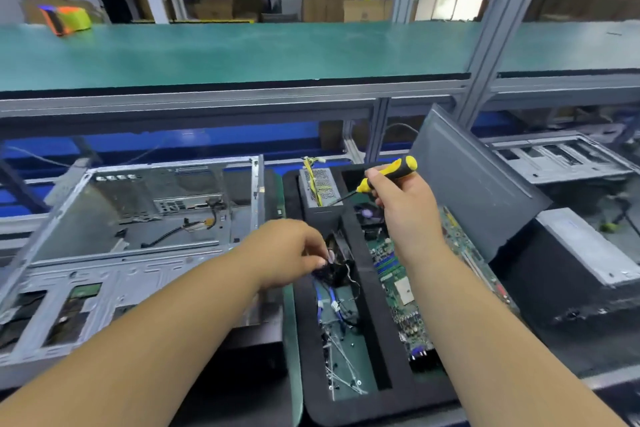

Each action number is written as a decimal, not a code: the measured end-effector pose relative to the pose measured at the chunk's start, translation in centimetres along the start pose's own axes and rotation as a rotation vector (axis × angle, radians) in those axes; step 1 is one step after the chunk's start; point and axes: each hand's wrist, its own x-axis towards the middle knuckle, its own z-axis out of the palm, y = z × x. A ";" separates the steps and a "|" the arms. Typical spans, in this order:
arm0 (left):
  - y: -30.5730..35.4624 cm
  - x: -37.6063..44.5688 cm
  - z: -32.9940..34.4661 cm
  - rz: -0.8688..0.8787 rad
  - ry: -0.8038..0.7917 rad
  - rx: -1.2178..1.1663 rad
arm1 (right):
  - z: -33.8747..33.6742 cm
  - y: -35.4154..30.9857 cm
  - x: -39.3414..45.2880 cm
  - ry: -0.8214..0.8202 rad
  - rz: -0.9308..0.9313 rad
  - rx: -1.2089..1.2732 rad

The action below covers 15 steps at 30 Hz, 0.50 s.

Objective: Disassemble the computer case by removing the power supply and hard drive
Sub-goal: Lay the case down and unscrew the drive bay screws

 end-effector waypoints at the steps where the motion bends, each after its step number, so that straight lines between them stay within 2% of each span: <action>1: -0.6 -0.8 -0.5 -0.017 0.043 -0.035 | 1.0 -0.3 0.0 -0.025 -0.014 0.000; 8: -6.4 -8.7 -3.5 -0.261 0.338 -0.321 | 9.1 -2.6 -1.6 -0.215 -0.075 0.067; 15: -12.3 -16.2 -4.2 -0.457 0.565 -0.431 | 17.7 -3.3 -5.3 -0.391 -0.066 0.029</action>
